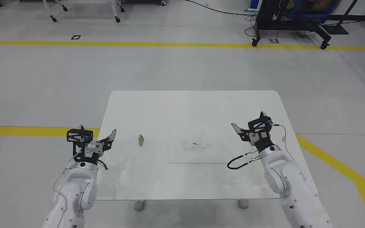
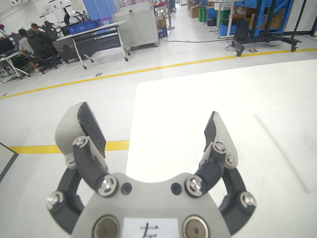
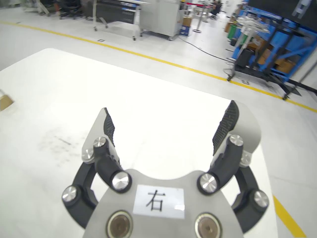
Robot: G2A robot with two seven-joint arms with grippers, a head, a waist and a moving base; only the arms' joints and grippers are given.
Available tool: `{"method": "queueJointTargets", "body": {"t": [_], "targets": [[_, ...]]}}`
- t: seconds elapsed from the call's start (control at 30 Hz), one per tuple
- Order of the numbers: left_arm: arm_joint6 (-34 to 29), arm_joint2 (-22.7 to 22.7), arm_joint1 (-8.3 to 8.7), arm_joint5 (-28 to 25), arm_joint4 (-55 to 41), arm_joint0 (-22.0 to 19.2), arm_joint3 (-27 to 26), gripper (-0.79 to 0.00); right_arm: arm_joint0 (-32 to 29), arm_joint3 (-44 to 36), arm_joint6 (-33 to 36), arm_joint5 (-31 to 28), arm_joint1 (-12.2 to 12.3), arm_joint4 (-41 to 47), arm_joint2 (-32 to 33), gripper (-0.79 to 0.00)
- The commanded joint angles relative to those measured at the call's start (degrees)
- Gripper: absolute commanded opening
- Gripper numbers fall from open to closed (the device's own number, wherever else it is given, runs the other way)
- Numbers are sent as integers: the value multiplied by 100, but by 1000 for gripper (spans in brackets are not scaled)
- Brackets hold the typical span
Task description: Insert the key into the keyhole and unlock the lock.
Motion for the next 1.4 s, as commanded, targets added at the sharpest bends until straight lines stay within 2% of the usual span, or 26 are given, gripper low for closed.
{"method": "queueJointTargets", "body": {"t": [0.0, 0.1, 0.47, 0.6, 0.67, 0.77, 0.93, 0.97, 1.0, 1.13, 1.17, 1.23, 1.27, 1.37], "targets": [[0, 0, 0, 0, 0, 0, 0, 0, 234, 44, 136, -108, -51, -36, -493, 0], [0, 0, 0, 0, 0, 0, 0, 0, 508, 132, 539, -192, -124, 194, -935, 0], [0, 0, 0, 0, 0, 0, 0, 0, 510, 172, 549, -238, -124, 224, -940, 0], [0, 0, 0, 0, 0, 0, 0, 0, 784, 466, 824, -1185, -106, 370, -1065, 0], [0, 0, 0, 0, 0, 0, 0, 0, 1067, 630, 1040, -1900, -92, 83, -1294, 0], [0, 0, 0, 0, 0, 0, 0, 0, 1401, 915, 1036, -2564, -100, -271, -1627, 0], [0, 0, 0, 0, 0, 0, 0, 0, 1999, 1468, 1279, -2903, -154, -1171, -2174, -9], [0, 0, 0, 0, 0, 0, 0, 0, 2116, 1572, 1337, -2938, -171, -1245, -2255, -62], [0, 0, 0, 0, 0, 0, 0, 0, 2207, 1662, 1326, -3000, -188, -1230, -2316, -71], [0, 0, 0, 0, 0, 0, 0, 0, 2542, 2048, 1433, -3320, -227, -1252, -2487, -43], [0, 0, 0, 0, 0, 0, 0, 0, 2626, 2155, 1458, -3345, -245, -1251, -2538, -68], [0, 0, 0, 0, 0, 0, 0, 0, 2802, 2439, 1562, -3365, -289, -1234, -2661, -308], [0, 0, 0, 0, 0, 0, 0, 0, 2890, 2567, 1654, -3333, -317, -1244, -2734, -382], [0, 0, 0, 0, 0, 0, 0, 0, 3101, 2882, 1664, -3381, -391, -1080, -2887, -483]]}}
